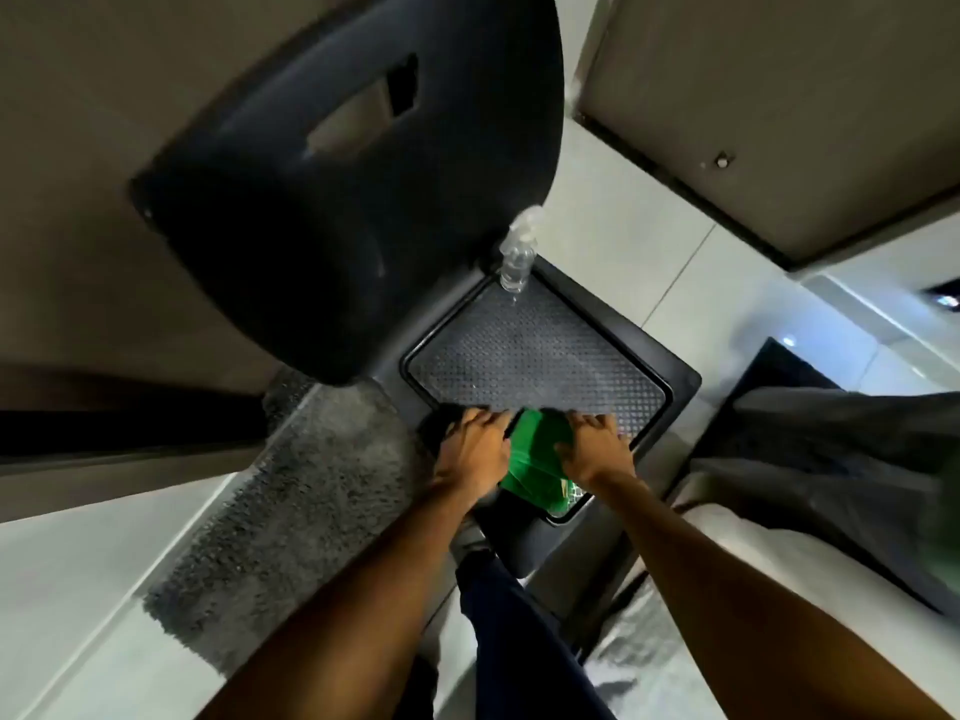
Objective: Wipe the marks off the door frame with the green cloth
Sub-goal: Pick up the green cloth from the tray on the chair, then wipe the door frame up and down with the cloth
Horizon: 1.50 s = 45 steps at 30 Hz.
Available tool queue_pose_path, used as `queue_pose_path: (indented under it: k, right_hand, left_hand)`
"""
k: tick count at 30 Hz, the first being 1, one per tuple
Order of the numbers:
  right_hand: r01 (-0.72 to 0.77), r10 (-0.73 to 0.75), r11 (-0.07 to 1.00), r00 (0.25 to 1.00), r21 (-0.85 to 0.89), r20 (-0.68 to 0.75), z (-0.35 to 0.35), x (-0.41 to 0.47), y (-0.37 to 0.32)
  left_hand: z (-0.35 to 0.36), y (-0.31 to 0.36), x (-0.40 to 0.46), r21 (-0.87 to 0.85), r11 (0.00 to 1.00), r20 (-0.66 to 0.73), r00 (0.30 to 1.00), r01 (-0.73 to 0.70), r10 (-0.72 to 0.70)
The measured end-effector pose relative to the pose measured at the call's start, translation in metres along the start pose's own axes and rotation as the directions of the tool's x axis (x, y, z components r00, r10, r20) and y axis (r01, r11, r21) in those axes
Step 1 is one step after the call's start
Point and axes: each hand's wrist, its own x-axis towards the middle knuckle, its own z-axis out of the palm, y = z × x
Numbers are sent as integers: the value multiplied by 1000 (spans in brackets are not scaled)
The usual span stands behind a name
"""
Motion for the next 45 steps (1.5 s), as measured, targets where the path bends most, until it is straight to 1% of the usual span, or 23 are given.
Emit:
queue_pose_path:
  k: [1,2,5,6,9,12,16,18,23,24,26,29,31,32,34,35,36,39,42,43,45]
  right_hand:
    - [-35,35,999,999,-7,22,5,3,3]
    - [-48,48,999,999,-2,14,8,5,4]
    - [-82,82,997,997,0,10,20,9,7]
    - [-91,91,996,996,14,2,23,11,8]
    - [-103,103,995,994,3,30,21,20,8]
    - [-45,46,999,994,-13,96,15,24,9]
    - [100,-103,994,988,32,113,13,13,10]
    - [112,-120,991,986,74,114,12,5,10]
    - [166,-182,980,972,113,147,11,-16,-23]
    - [174,-197,973,968,149,154,12,-18,-32]
    - [195,-234,952,961,234,149,16,-25,-59]
    - [231,-283,892,956,388,80,24,-36,-103]
    - [238,-294,838,955,492,38,28,-47,-135]
    - [239,-285,811,959,535,3,30,-53,-150]
    - [275,-274,759,957,590,-95,33,-70,-181]
    - [290,-262,736,955,612,-138,35,-76,-190]
    - [331,-277,724,943,605,-185,36,-90,-209]
    - [413,-288,693,910,590,-298,30,-120,-250]
    - [554,-353,586,831,591,-429,0,-170,-312]
    - [579,-377,553,815,598,-440,-10,-182,-326]
    - [693,-507,430,715,578,-480,-37,-222,-368]
  left_hand:
    - [7,6,6,-54,998,50,998,34,-32]
    - [14,9,10,-111,992,74,995,67,-59]
    - [29,16,17,-164,974,204,971,156,-121]
    - [34,16,18,-167,970,229,964,174,-133]
    - [40,11,25,-186,959,203,963,216,-178]
    - [40,7,29,-201,947,201,956,253,-213]
    - [34,-2,23,-190,963,283,950,192,-133]
    - [31,-8,15,-210,964,272,957,162,-102]
    - [13,-39,-21,-293,949,182,981,120,-68]
    - [9,-47,-29,-316,940,169,983,129,-78]
    - [1,-69,-50,-366,910,150,977,197,-151]
    - [-12,-103,-83,-470,839,66,959,274,-276]
    - [-20,-124,-107,-561,776,-6,936,288,-352]
    - [-24,-133,-118,-613,738,-45,920,281,-389]
    - [-34,-150,-145,-735,642,-138,877,221,-459]
    - [-37,-153,-153,-768,611,-171,859,190,-483]
    - [-47,-161,-174,-783,602,-219,834,160,-507]
    - [-79,-170,-215,-763,643,-349,795,67,-496]
    - [-141,-185,-280,-707,705,-490,753,-48,-440]
    - [-158,-187,-294,-674,736,-527,737,-58,-424]
    - [-209,-193,-341,-559,825,-664,644,-89,-380]
